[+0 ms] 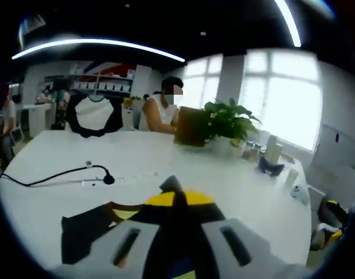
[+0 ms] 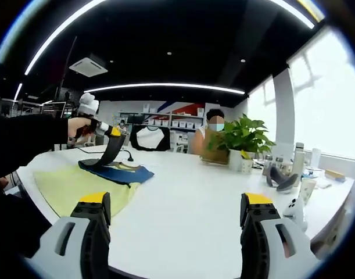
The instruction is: Fold the garment on the visible template until the final outline fits inside the template.
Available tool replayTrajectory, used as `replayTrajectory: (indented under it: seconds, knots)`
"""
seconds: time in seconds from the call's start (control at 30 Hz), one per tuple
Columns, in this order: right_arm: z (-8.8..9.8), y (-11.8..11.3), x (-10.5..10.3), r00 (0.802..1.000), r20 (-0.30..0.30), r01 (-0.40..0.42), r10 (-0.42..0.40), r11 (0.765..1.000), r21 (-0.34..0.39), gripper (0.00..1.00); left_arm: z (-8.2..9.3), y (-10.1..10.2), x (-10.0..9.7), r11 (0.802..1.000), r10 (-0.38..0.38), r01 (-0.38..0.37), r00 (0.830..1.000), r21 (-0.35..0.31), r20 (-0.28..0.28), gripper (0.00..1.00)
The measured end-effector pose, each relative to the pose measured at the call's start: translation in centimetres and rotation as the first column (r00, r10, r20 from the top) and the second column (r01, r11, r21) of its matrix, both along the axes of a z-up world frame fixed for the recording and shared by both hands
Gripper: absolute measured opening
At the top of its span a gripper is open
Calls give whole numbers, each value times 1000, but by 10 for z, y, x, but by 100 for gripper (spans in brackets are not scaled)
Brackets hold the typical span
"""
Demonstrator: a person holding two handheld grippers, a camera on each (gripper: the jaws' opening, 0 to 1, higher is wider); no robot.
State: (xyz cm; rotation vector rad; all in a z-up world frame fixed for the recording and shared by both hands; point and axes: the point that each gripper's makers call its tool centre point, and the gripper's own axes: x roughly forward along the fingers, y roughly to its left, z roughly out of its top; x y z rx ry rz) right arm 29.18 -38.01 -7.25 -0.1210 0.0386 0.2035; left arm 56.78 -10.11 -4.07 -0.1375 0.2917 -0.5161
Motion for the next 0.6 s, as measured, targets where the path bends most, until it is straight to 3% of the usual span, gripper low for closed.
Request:
replayTrajectory:
  seconds: [0.43,0.6]
  knots:
    - [-3,-1,3,1000,-9,1,-1,1000,2,95,-50,-24,6,999,-25,27,998,23,-65,3]
    - [-3,2,3,1000,-9,-5,5,1000,5,95,-69,-34,-1,999,-39,42,995,27,-95,3]
